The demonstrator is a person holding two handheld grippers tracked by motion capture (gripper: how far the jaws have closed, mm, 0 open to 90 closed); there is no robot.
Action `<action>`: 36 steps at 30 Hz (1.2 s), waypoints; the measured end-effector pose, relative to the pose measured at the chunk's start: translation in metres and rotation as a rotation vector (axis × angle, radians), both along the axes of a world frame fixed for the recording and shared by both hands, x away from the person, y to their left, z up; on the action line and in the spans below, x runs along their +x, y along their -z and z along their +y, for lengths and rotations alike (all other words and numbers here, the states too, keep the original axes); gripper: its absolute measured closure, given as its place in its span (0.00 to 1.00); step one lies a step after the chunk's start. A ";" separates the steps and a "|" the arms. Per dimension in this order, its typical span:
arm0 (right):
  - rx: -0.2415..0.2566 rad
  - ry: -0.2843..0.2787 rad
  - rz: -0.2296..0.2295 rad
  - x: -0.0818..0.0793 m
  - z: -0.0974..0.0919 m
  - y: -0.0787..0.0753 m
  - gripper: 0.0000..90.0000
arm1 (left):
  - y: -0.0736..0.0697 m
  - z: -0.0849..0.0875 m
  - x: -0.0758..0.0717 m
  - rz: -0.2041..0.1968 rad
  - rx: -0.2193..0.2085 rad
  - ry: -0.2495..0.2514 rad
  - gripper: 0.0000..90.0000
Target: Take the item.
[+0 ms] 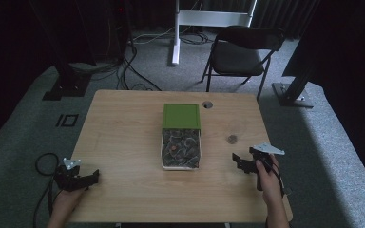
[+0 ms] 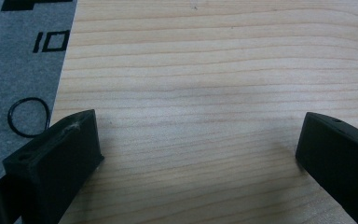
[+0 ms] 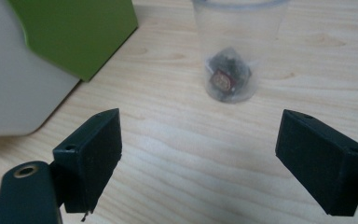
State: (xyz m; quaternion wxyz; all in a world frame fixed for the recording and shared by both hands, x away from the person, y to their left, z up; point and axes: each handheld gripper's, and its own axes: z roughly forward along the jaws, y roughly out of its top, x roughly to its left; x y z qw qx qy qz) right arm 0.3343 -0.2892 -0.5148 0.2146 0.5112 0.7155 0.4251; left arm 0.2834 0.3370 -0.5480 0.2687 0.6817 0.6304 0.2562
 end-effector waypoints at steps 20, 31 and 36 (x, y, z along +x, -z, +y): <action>-0.079 -0.071 0.039 -0.023 -0.006 0.023 0.16 | 0.000 0.000 0.000 0.001 0.002 0.001 0.00; -0.136 -0.073 0.064 -0.033 -0.008 0.033 0.16 | 0.000 0.000 0.000 0.002 0.002 0.001 0.00; -0.144 -0.075 0.064 -0.039 -0.006 0.034 0.16 | 0.000 0.000 0.000 0.002 0.002 0.001 0.00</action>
